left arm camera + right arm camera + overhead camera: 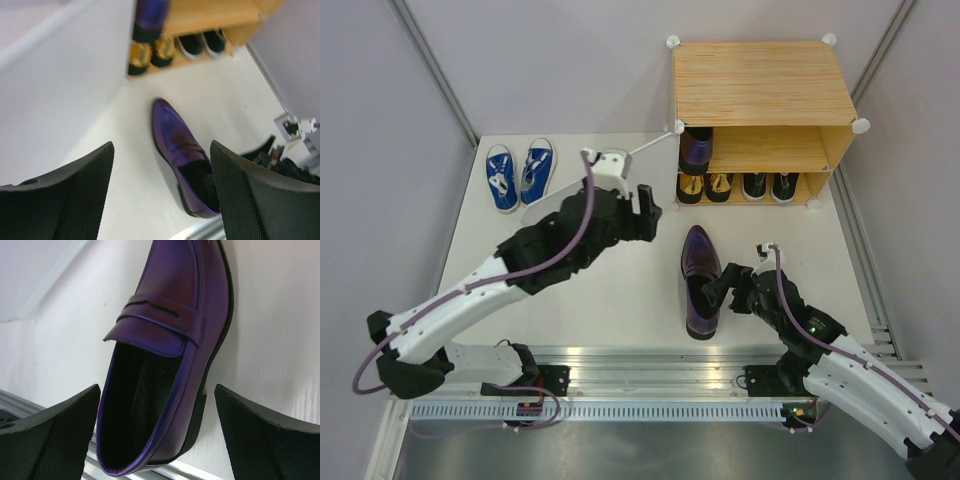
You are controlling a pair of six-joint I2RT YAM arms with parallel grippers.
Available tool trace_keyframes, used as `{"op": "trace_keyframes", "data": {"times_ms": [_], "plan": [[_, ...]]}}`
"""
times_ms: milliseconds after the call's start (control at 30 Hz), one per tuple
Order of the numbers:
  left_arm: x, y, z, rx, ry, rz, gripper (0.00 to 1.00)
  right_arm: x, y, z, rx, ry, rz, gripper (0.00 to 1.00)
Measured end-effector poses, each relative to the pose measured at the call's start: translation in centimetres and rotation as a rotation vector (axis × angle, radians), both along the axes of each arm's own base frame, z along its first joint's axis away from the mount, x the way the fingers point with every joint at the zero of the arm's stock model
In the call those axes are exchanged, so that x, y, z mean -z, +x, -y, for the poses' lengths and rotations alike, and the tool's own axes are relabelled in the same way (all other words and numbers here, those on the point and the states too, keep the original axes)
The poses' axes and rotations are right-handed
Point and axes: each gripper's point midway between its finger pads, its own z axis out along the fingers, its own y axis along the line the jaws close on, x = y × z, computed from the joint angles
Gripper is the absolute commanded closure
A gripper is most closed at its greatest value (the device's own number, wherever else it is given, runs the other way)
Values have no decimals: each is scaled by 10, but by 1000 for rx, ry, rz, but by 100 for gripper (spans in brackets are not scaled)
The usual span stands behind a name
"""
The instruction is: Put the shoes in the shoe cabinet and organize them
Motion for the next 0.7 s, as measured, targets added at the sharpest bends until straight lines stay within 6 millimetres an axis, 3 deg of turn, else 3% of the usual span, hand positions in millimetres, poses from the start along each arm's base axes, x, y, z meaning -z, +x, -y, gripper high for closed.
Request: {"op": "trace_keyframes", "data": {"times_ms": [100,200,300,367,500,700], "plan": [[-46,2,-54,-117,12,156,16,10,-4,-8,-31,-7,-47,2],[-69,2,-103,-241,46,264,16,13,-8,-14,-54,-6,-61,2],[-61,-1,-144,-343,102,324,17,13,-13,-20,-73,-5,-66,2],[-43,-4,-162,-383,142,347,18,16,-17,-24,-86,-12,-74,2],[-15,-10,-182,-411,196,363,18,23,-24,-31,-102,-50,-87,2],[-25,-15,-197,-454,132,405,18,21,-31,-44,-87,-150,-100,2]]}}
